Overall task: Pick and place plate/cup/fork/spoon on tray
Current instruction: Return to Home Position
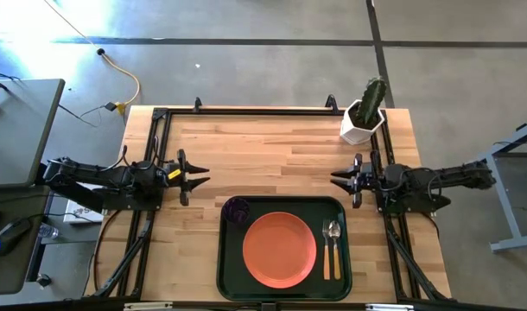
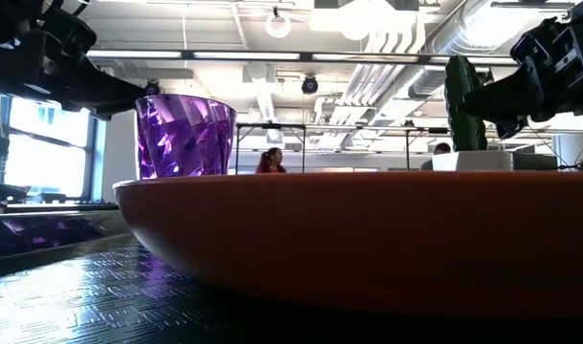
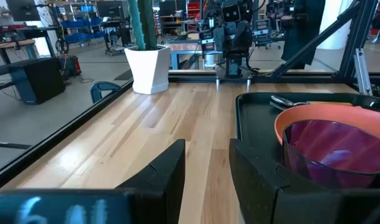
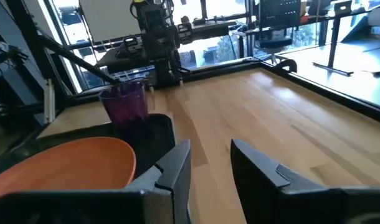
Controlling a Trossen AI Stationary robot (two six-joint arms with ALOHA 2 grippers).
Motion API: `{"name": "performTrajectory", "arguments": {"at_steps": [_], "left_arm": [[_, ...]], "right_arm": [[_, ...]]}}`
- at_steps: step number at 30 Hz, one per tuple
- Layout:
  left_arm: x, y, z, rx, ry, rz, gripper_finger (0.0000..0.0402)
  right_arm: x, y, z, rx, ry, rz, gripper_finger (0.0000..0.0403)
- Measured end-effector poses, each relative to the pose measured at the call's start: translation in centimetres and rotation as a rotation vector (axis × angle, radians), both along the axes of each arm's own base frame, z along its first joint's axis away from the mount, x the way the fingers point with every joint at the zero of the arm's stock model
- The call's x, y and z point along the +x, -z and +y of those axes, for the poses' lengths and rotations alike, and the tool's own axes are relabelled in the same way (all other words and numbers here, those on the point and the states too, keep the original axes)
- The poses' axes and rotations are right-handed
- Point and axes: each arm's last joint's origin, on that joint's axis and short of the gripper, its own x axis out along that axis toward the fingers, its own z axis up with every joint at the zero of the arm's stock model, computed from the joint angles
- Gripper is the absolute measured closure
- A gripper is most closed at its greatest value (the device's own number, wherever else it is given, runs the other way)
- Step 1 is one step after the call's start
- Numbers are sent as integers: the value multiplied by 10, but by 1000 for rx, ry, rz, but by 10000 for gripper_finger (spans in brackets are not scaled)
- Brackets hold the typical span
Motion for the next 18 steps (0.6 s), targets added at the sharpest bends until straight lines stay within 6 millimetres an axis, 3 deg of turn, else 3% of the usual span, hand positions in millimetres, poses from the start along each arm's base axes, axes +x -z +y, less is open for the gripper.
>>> {"name": "performTrajectory", "arguments": {"at_steps": [8, 18], "left_arm": [[0, 1, 0, -3, -1, 8, 287], [0, 1, 0, -4, -1, 7, 287]], "right_arm": [[0, 0, -1, -101, -3, 15, 298], [0, 0, -1, 120, 16, -16, 298]]}}
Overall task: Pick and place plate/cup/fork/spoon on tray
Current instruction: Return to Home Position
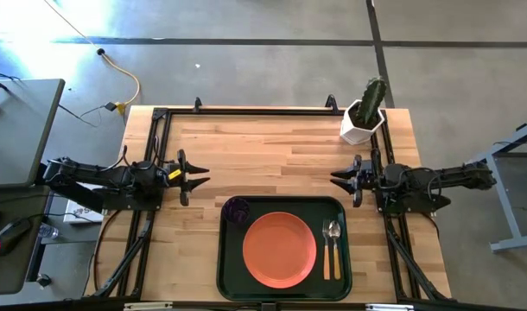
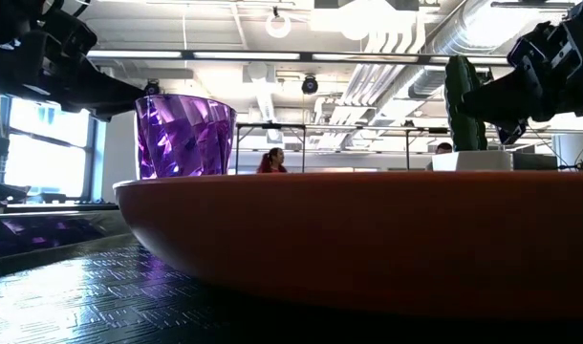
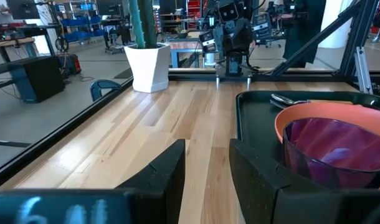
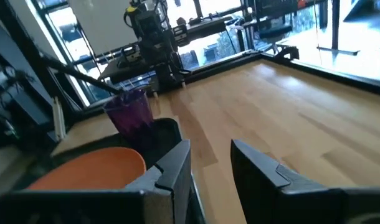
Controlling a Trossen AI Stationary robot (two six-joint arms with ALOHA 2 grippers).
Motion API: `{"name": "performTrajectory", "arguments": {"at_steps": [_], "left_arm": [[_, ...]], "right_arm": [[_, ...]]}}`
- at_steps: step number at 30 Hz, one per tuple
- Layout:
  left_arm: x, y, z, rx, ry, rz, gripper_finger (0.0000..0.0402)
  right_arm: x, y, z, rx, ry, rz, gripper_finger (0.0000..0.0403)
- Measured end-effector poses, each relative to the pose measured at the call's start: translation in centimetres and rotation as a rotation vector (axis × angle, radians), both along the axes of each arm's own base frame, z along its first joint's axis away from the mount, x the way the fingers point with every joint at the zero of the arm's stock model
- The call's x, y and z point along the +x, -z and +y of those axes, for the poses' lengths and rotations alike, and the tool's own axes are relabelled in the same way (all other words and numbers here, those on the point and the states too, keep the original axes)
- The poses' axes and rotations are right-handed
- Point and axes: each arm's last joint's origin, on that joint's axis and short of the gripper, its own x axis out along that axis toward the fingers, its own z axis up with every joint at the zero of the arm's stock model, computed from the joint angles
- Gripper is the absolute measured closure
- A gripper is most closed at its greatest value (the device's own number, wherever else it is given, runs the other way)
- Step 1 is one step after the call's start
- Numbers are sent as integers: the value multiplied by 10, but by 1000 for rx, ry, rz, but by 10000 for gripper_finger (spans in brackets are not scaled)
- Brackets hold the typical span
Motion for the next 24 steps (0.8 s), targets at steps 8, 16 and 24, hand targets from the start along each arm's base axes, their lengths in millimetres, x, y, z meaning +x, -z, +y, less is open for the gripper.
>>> {"name": "performTrajectory", "arguments": {"at_steps": [8, 16, 24], "left_arm": [[0, 0, 0, 0, 1, -1, 287], [0, 0, 0, -1, 0, -1, 287], [0, 0, 0, -1, 1, -1, 287]], "right_arm": [[0, 0, 0, 41, 4, -6, 298], [0, 0, 0, 43, 4, -6, 298], [0, 0, 0, 43, 4, -5, 298]]}}
